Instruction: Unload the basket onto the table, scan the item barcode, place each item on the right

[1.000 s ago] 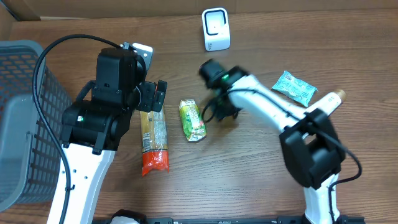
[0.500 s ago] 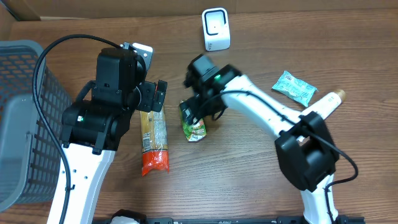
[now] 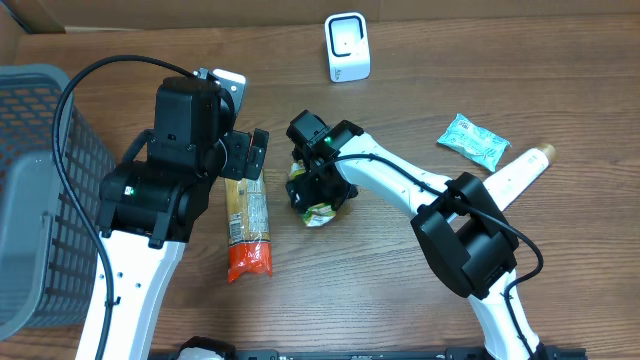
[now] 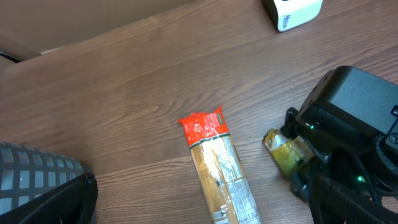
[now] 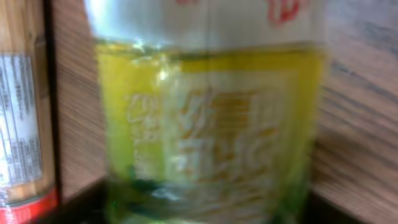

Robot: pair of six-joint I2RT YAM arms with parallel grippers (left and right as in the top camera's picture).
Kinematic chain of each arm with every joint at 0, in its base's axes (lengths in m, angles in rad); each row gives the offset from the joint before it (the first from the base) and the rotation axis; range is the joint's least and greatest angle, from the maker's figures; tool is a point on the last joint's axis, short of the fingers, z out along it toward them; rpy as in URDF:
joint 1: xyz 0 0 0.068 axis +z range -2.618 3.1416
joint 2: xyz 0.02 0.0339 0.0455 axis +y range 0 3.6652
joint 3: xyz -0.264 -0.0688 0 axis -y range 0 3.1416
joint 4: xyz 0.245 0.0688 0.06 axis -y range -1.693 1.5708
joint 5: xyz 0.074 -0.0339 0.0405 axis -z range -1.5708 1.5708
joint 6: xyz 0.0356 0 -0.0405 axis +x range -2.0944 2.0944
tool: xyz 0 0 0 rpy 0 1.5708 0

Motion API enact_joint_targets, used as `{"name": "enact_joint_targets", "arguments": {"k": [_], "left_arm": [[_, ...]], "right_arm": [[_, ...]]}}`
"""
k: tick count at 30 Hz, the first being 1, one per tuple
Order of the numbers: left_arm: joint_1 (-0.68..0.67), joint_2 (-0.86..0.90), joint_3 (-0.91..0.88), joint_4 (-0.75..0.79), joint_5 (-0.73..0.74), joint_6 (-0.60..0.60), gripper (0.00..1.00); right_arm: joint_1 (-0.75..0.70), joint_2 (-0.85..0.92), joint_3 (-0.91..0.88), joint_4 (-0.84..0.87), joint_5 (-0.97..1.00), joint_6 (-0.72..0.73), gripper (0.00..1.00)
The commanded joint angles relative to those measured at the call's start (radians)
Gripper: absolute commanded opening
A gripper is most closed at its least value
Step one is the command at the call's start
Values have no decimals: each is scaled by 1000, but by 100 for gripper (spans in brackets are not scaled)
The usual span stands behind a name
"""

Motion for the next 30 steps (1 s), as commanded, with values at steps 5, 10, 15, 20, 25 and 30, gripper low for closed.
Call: {"name": "enact_joint_targets", "arguments": {"k": [5,10,15,20,25,30], "left_arm": [[5,5,8,1,-10,16,99],[5,5,8,1,-10,16,100],[5,5,8,1,-10,16,100],[5,5,8,1,-10,16,100],[5,5,8,1,-10,16,100],[5,5,8,1,-10,16,100]], "right_arm": [[-23,4,107,-122,-48,-36,48],[-66,4,169,-292,-217,-222,38],[-151,4,168,-413,-518,-521,40],[-247,4,167,-429,-394,-521,40],[-289,4,167,-412,-212,-443,41],[-282,4,167,-413,-32,-351,41]]}}
